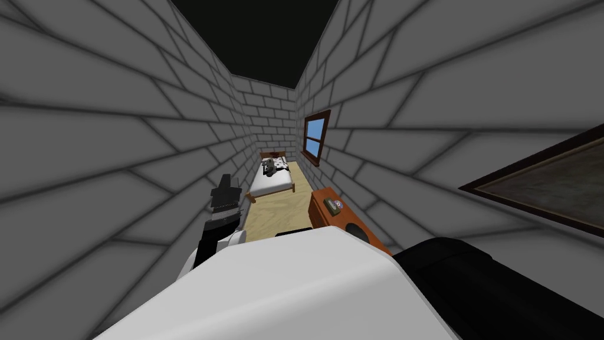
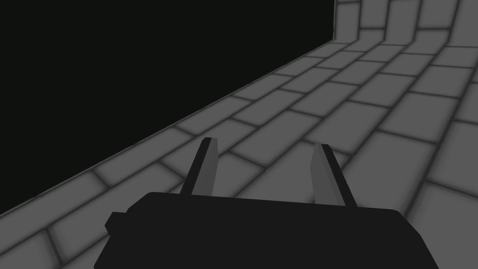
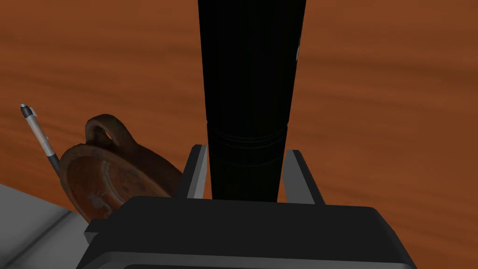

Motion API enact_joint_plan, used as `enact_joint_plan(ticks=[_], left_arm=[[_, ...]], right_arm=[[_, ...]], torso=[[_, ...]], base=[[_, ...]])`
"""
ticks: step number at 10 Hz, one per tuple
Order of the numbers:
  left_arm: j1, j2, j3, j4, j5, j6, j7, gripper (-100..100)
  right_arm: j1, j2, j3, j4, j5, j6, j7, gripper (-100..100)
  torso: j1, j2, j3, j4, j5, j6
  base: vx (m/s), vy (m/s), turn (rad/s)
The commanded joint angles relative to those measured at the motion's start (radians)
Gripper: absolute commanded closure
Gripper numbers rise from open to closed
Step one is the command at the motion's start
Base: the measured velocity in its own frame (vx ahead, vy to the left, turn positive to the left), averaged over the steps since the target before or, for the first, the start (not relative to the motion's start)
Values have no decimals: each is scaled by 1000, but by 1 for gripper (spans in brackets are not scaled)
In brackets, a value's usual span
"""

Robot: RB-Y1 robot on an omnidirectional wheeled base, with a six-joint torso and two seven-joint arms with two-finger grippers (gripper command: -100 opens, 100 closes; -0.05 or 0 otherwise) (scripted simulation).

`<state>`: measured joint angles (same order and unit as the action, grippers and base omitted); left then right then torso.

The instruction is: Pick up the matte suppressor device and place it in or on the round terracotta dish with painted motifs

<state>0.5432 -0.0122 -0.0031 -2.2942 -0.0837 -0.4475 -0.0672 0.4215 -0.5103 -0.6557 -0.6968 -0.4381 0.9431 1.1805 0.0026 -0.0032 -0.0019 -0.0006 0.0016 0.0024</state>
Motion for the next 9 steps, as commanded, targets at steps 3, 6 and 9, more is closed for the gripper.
enact_joint_plan(ticks=[3, 6, 9], left_arm=[[0, 0, 0, 0, 0, 0, 0, 0], [0, 0, 0, 0, 0, 0, 0, 0], [0, 0, 0, 0, 0, 0, 0, 0]], right_arm=[[15, -61, -44, -21, 18, 31, -2, 100], [32, -109, -90, -28, 6, 92, 20, 100], [44, -145, -127, -25, -22, 156, 47, 100]], torso=[[2, 2, 1, 0, 1, 0], [-5, 5, 2, 0, 0, 2], [-4, 2, 1, 0, 0, 2]], base=[[-69, 79, 177], [-100, -19, 109], [-53, -23, 34]])
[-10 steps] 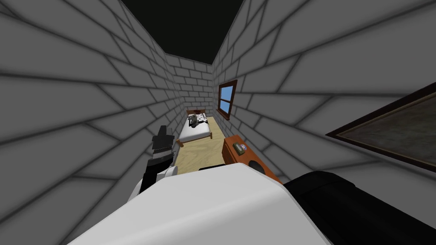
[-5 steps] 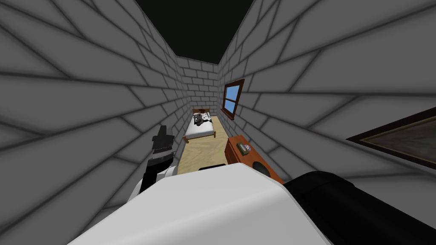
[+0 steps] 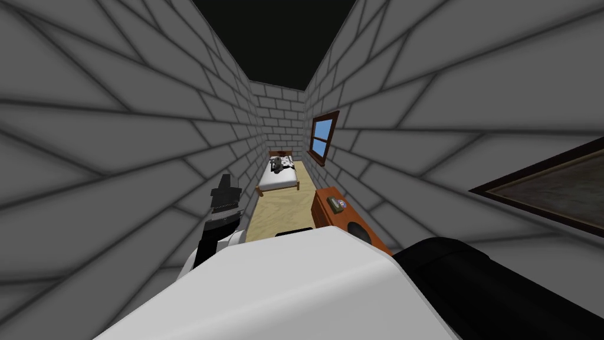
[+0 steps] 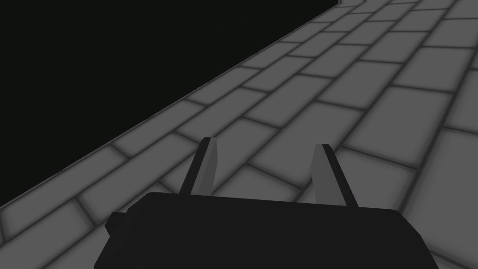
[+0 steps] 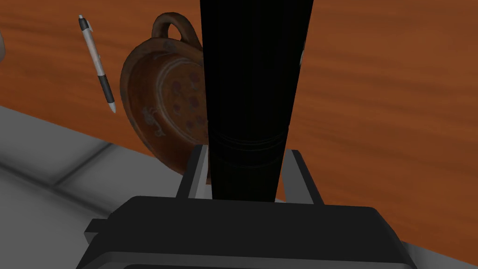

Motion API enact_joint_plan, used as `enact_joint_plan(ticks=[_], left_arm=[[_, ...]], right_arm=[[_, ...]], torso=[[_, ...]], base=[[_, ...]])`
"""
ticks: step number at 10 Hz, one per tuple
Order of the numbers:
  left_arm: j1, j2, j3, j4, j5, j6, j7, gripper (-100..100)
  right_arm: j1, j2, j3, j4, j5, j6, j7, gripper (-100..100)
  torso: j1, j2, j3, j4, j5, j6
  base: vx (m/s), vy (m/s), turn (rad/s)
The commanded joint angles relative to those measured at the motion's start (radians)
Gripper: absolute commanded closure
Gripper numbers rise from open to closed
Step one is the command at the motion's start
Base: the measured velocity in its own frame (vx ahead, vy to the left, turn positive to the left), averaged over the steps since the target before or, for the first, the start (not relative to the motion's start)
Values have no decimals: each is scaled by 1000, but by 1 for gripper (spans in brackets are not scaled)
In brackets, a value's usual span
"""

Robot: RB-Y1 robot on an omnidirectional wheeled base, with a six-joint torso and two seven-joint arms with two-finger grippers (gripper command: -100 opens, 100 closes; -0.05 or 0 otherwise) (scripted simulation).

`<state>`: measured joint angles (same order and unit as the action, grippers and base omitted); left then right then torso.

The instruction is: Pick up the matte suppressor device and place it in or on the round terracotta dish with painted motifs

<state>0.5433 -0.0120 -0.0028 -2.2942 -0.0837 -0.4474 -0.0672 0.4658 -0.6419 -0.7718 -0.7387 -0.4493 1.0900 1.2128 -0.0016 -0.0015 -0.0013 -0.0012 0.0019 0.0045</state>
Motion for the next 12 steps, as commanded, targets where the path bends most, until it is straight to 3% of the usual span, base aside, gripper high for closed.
enact_joint_plan(ticks=[1, 6, 8, 9, 12], left_arm=[[0, 0, 0, 0, 0, 0, 0, 0], [0, 0, 0, 0, 0, 0, 0, 0], [0, 0, 0, 0, 0, 0, 0, 0], [0, 0, 0, 0, 0, 0, 0, 0], [0, 0, 0, 0, 0, 0, 0, 0]], right_arm=[[4, -26, -24, 19, -23, 34, 26, 100], [38, -66, -78, 24, -91, 130, 76, 100], [38, -64, -78, 19, -95, 130, 79, 100], [39, -64, -78, 19, -97, 132, 82, -100], [39, -64, -78, 19, -97, 131, 82, -100]], torso=[[0, 0, 0, 0, 0, 0], [-3, 4, 2, 0, 0, 3], [-2, 6, 3, 1, 0, 2], [1, 2, 1, 0, 0, 1], [4, -3, -2, -1, 1, 1]], base=[[-49, -45, 25], [-98, -79, -15], [-93, -54, -22], [-12, -7, -2], [-2, -1, 0]])
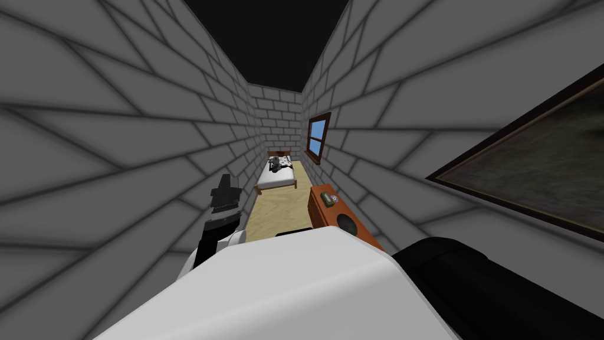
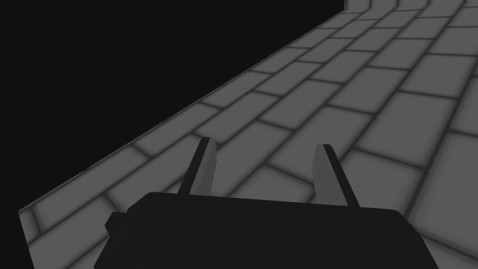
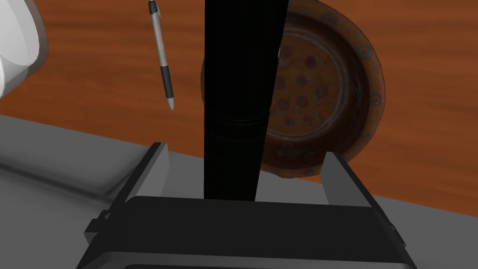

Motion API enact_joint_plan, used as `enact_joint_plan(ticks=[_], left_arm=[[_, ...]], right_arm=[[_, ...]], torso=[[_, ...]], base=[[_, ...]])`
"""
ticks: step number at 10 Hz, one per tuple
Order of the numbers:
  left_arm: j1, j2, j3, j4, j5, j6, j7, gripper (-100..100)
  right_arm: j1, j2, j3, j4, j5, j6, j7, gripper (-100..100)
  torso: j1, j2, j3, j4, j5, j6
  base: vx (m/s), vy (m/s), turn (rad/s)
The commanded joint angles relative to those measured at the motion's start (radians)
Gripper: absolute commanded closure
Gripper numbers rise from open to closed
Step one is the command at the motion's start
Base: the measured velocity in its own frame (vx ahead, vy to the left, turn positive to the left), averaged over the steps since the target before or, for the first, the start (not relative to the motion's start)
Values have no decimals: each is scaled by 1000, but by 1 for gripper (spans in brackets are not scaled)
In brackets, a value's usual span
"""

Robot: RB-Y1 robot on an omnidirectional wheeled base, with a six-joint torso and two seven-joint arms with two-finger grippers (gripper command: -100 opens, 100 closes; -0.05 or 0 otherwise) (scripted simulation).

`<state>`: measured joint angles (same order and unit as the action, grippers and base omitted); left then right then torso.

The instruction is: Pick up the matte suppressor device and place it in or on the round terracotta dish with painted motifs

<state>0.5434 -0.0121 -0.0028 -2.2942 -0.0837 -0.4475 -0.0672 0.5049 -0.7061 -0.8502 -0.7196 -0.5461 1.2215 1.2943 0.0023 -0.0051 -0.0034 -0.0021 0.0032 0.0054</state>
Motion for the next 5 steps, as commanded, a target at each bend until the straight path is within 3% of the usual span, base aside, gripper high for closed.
enact_joint_plan(ticks=[1, 2, 3, 5], left_arm=[[0, 0, 0, 0, 0, 0, 0, 0], [0, 0, 0, 0, 0, 0, 0, 0], [0, 0, 0, 0, 0, 0, 0, 0], [0, 0, 0, 0, 0, 0, 0, 0]], right_arm=[[0, 0, 0, 0, 0, 0, 0, -100], [0, 0, 0, 0, 0, 0, 0, 0], [17, -21, -24, -14, -12, 32, 23, -100], [33, -43, -48, -28, -24, 65, 47, -100]], torso=[[0, 0, 0, 0, 0, 0], [0, 0, 0, 0, 0, 0], [0, 0, 0, 0, 0, 0], [3, -2, -1, 0, 1, 0]], base=[[0, 0, 0], [0, 0, 0], [17, 23, -35], [32, 40, -35]])
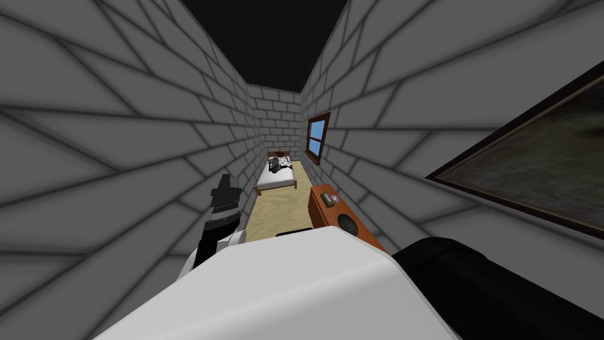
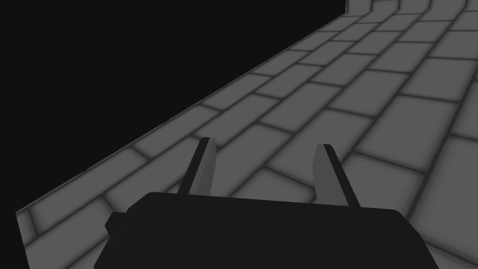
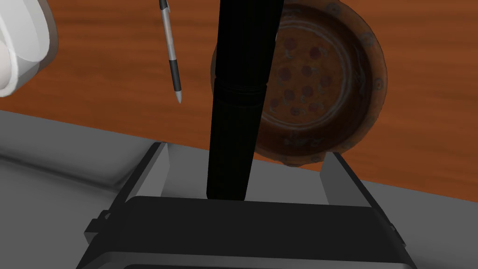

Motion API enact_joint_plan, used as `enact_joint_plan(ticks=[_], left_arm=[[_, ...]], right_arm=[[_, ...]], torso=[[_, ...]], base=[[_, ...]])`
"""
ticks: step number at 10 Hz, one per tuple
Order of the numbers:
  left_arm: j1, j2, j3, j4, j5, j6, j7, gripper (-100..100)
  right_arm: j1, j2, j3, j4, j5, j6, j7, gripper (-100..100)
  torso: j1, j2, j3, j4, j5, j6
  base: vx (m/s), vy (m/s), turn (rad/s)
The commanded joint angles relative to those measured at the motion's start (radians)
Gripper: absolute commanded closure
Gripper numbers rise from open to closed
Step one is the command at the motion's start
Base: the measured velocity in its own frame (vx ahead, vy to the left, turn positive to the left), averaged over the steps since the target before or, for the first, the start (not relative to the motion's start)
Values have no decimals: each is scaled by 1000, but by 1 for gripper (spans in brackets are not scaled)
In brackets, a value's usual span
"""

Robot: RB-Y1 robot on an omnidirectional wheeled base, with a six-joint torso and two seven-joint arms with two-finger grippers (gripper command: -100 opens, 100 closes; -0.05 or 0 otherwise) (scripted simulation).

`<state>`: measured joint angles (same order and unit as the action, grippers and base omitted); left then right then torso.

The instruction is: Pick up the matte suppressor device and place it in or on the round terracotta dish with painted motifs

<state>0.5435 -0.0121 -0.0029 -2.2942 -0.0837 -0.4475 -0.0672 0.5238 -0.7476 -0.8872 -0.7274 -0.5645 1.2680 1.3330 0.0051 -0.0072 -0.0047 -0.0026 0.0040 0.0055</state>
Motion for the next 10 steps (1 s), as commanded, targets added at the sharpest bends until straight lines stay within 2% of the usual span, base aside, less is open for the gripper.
enact_joint_plan(ticks=[1, 3, 4, 5, 10], left_arm=[[0, 0, 0, 0, 0, 0, 0, 0], [0, 0, 0, 0, 0, 0, 0, 0], [0, 0, 0, 0, 0, 0, 0, 0], [0, 0, 0, 0, 0, 0, 0, 0], [0, 0, 0, 0, 0, 0, 0, 0]], right_arm=[[20, -9, -19, -25, -9, 29, 16, -100], [36, -30, -43, -38, -21, 61, 39, -100], [31, -28, -38, -23, -20, 45, 40, -100], [33, -28, -40, -25, -21, 49, 41, 0], [32, -28, -39, -25, -21, 49, 41, 0]], torso=[[0, 0, 0, 0, 0, 0], [-1, 0, 0, 0, 0, 0], [-1, 0, 0, 0, 0, 0], [-2, 1, 0, 0, -1, 0], [-3, 2, 1, 0, -1, 0]], base=[[23, 28, -20], [29, 29, -27], [11, 13, -8], [0, 0, 0], [0, 0, 0]])
